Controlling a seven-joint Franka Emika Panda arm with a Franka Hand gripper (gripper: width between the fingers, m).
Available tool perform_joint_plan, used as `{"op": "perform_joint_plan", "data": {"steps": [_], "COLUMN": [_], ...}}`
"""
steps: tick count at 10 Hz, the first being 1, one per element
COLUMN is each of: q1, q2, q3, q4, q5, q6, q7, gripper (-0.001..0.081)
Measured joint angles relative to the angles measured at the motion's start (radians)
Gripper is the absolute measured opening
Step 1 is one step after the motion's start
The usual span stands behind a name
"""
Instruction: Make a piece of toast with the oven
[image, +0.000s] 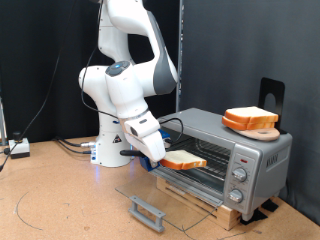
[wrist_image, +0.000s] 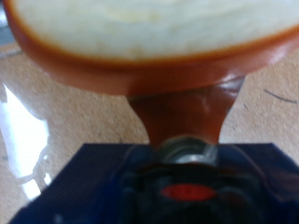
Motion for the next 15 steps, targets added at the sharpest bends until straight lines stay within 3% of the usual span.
{"op": "perform_joint_plan", "data": {"steps": [3,9,12,15], "q1": [-0.002,-0.012,0.014,0.052], "q2": [0.000,-0.022,-0.073,-0.126], "q3": [-0.002,-0.013,-0.002,0.048], "q4": [-0.020,-0.017,-0.027,-0.069], "q5": [-0.004,0.013,0.049,0.071], "q6": [0.084,0.044,-0.019,-0.023], "q7": [-0.039,-0.057,-0.068,-0.028], "gripper": [0.0394,0.0394,0.0394,0.0394]}}
